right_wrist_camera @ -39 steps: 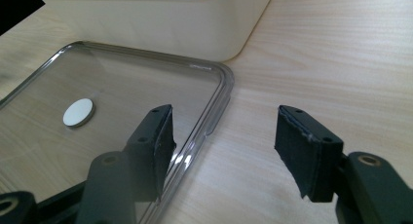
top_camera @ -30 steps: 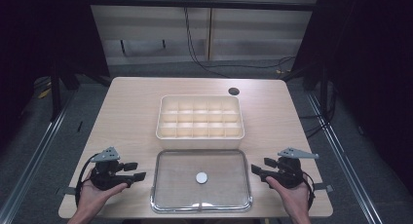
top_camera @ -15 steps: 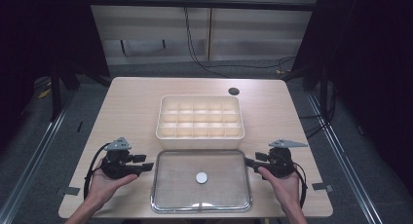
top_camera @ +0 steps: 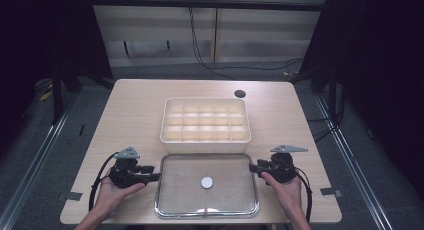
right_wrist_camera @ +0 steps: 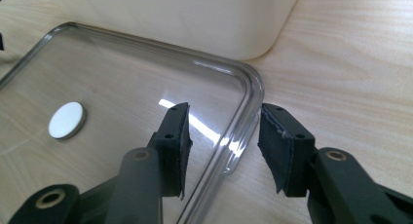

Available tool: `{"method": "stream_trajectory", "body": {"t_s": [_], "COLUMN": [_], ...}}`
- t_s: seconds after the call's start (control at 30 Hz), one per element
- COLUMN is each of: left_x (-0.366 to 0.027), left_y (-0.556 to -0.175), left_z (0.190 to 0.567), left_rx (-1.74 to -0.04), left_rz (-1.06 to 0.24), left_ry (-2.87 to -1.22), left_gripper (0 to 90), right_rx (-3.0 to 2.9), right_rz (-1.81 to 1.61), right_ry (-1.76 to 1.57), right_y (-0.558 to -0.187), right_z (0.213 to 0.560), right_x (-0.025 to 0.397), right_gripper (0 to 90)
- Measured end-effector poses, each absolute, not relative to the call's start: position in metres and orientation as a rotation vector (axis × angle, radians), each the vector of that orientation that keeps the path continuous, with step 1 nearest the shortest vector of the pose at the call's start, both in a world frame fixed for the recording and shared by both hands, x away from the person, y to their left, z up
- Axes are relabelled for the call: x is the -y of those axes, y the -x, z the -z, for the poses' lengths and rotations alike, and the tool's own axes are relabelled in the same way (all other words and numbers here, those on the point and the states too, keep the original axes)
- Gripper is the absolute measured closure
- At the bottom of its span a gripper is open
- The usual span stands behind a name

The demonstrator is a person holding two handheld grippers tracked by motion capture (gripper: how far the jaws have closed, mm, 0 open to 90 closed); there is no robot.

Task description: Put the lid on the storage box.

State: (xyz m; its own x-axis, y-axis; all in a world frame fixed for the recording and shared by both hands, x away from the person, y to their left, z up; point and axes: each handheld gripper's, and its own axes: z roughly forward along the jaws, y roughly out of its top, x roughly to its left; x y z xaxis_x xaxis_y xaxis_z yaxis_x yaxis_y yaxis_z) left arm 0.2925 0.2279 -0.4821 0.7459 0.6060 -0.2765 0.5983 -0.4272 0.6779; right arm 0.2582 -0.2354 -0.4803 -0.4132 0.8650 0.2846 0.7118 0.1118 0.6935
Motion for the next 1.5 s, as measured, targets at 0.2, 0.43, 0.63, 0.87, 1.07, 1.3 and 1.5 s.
{"method": "stream_trajectory", "body": {"t_s": [0.2,0.43,0.63,0.87,1.07,1.3,1.5], "left_x": [-0.225,-0.220,-0.219,-0.213,-0.213,-0.215,-0.215], "left_y": [-0.291,-0.289,-0.288,-0.287,-0.287,-0.289,-0.288], "left_z": [0.488,0.495,0.495,0.495,0.495,0.495,0.495], "left_rx": [-0.914,-0.905,-0.899,-0.868,-0.866,-0.871,-0.868], "left_rz": [0.006,0.014,0.023,0.005,0.003,0.016,0.011], "left_ry": [-2.162,-2.173,-2.176,-2.188,-2.191,-2.189,-2.188], "left_gripper": [54.9,52.9,53.7,55.1,55.9,60.6,60.6], "right_rx": [-2.202,-2.208,-2.215,-2.219,-2.173,-2.094,-2.029], "right_rz": [-1.148,-1.099,-1.080,-1.100,-1.198,-1.348,-1.472], "right_ry": [-1.598,-1.604,-1.590,-1.585,-1.697,-1.867,-1.944], "right_y": [-0.261,-0.262,-0.261,-0.261,-0.262,-0.264,-0.263], "right_z": [0.489,0.495,0.498,0.499,0.501,0.505,0.507], "right_x": [0.235,0.230,0.226,0.220,0.228,0.242,0.251], "right_gripper": [53.1,52.1,51.5,52.5,55.7,63.0,67.2]}}
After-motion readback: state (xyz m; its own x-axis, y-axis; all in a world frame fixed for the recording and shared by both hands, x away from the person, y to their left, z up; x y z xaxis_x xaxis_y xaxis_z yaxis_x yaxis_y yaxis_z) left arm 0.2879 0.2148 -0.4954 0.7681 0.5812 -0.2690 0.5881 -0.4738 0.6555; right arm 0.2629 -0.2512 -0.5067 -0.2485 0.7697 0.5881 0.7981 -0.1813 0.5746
